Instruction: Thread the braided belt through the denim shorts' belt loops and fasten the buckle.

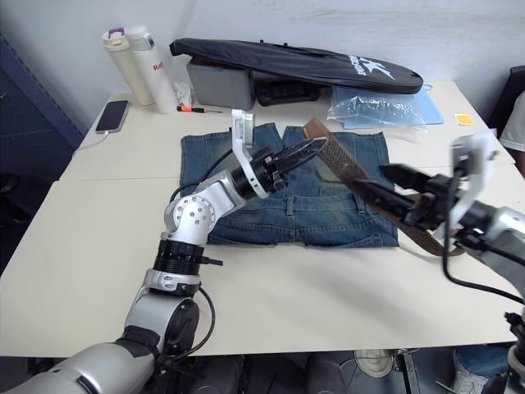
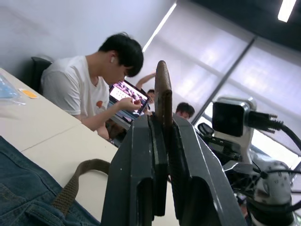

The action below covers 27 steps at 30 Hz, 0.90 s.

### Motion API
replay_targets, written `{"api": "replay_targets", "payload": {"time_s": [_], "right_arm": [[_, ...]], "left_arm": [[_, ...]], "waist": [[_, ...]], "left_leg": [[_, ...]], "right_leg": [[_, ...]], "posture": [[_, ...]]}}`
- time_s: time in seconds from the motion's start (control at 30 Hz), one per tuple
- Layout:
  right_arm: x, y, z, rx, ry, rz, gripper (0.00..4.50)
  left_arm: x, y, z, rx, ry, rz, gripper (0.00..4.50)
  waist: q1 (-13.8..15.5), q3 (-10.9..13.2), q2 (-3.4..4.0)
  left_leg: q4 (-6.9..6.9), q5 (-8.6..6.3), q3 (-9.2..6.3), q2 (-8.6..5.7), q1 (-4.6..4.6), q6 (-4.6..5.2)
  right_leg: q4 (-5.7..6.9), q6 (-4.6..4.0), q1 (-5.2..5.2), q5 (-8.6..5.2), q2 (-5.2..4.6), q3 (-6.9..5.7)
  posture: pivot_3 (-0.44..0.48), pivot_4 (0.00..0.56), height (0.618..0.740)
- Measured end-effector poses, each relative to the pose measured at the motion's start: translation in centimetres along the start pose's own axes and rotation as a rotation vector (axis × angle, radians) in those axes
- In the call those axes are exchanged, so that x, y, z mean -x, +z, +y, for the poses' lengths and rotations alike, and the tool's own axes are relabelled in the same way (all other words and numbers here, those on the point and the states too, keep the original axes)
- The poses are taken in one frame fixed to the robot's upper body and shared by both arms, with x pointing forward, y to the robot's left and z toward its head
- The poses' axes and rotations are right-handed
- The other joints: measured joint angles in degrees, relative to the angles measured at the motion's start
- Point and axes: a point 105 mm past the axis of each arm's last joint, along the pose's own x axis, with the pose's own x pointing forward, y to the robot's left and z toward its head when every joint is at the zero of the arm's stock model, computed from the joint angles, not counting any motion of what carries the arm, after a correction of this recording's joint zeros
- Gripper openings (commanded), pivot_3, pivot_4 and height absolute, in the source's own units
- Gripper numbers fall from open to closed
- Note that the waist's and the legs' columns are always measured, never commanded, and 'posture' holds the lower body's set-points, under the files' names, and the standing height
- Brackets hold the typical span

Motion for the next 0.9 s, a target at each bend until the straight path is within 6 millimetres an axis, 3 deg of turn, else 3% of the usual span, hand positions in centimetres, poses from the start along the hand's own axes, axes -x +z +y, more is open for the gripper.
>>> {"api": "replay_targets", "payload": {"time_s": [0.07, 0.17, 0.3, 0.43, 0.6, 0.77, 0.9], "right_arm": [[0.2, 0.0, -0.1, -0.012, -0.02, -0.02, 4.46], [-0.1, -1.9, 1.3, -0.148, -0.089, -0.109, 4.46], [-3.2, -6.8, 7.1, -0.441, 0.02, -0.096, 4.46], [-5.4, -7.6, 9.1, -0.591, 0.084, -0.162, 4.46], [-7.1, -6.5, 7.1, -0.706, 0.065, -0.336, 4.46], [-7.1, -6.1, 3.4, -0.729, -0.037, -0.466, 4.46], [-7.0, -4.2, 2.5, -0.768, -0.033, -0.608, 4.46]], "left_arm": [[-0.1, 0.3, 0.2, 0.006, 0.017, -0.01, 0.0], [-0.6, 0.5, 0.5, 0.042, 0.066, -0.013, 0.0], [-2.1, 0.0, -1.1, 0.081, 0.026, 0.007, 0.0], [-2.3, 0.9, -1.6, 0.103, 0.016, -0.019, 0.0], [-2.2, 0.9, -1.2, 0.116, 0.042, -0.02, 0.0], [-2.2, 0.6, -1.1, 0.13, 0.059, -0.006, 0.0], [-2.3, 0.2, -1.0, 0.129, 0.071, 0.009, 0.0]], "waist": [[0.0, 0.0, 0.0], [-0.8, 0.0, 0.02], [-0.9, 0.0, 0.12], [-0.9, -0.1, 0.26], [-0.7, -0.2, 0.38], [-0.9, -0.2, 0.4], [-1.0, -0.2, 0.45]], "left_leg": [[0.01, 0.0, 0.0, 0.0, 0.0, 0.0], [-0.12, 0.03, 0.0, 0.07, 0.06, 0.01], [-0.36, 0.13, -0.03, 0.11, 0.13, -0.13], [-0.34, 0.15, -0.01, 0.08, 0.16, -0.15], [-0.35, 0.14, -0.03, 0.08, 0.12, -0.13], [-0.47, 0.13, -0.02, 0.09, 0.13, -0.11], [-0.48, 0.15, -0.02, 0.1, 0.15, -0.09]], "right_leg": [[-0.01, 0.0, 0.0, 0.0, 0.0, 0.0], [0.04, 0.01, -0.07, 0.0, 0.1, 0.04], [0.06, 0.02, -0.16, -0.02, 0.17, 0.1], [0.04, 0.02, -0.14, -0.01, 0.17, 0.14], [0.06, 0.02, -0.13, -0.01, 0.17, 0.12], [0.01, 0.02, -0.17, -0.01, 0.18, 0.12], [0.07, 0.01, -0.19, -0.02, 0.2, 0.12]], "posture": [[0.0, 0.15, 0.74], [0.0, 0.15, 0.74], [0.0, 0.15, 0.74], [0.0, 0.15, 0.74], [0.0, 0.15, 0.74], [0.0, 0.15, 0.74], [0.0, 0.15, 0.74]]}}
